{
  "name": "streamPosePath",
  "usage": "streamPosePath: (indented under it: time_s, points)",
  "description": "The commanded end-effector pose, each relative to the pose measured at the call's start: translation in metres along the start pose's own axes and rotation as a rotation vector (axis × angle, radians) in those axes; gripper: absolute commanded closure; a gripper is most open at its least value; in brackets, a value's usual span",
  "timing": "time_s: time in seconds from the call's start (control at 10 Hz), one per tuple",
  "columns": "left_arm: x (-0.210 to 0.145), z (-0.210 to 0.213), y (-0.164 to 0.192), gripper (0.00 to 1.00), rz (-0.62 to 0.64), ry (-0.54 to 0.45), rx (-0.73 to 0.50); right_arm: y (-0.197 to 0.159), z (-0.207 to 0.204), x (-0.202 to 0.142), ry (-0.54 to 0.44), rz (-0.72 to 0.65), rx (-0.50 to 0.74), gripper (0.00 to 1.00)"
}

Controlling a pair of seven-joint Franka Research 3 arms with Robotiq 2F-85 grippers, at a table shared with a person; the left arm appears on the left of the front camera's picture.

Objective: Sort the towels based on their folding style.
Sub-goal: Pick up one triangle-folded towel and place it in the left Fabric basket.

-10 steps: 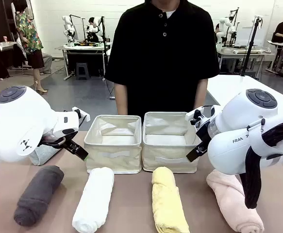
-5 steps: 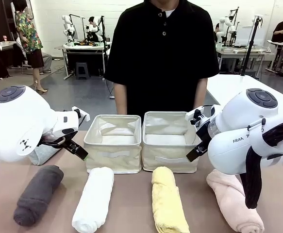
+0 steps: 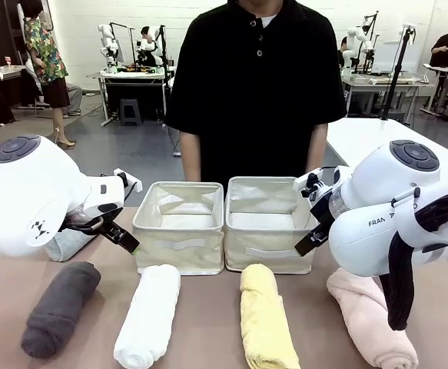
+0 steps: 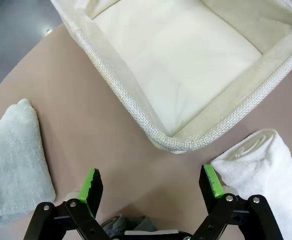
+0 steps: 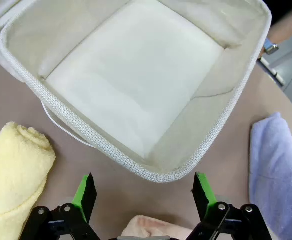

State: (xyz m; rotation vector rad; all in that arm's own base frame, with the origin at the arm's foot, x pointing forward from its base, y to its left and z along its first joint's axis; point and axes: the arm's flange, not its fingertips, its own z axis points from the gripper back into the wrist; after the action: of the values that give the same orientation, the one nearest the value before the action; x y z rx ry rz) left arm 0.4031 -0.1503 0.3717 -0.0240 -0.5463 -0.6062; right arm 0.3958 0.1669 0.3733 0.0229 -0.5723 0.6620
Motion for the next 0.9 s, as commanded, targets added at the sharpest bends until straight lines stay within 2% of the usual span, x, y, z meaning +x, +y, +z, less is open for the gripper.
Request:
streamPosePath:
  time_s: [0.0,0.7,0.8]
  points:
    - [0.0,0.0,0.0,0.0,0.0,0.0,0.0,0.0,0.0,0.0,0.0,0.0,0.0,0.0]
    - [0.0,0.0,0.0,0.0,0.0,0.0,0.0,0.0,0.0,0.0,0.0,0.0,0.0,0.0]
    - [0.014,0.041,0.005,0.0,-0.024,-0.044,0.04,0.006,0.044,0.014,-0.055,0.025,-0.07,0.0]
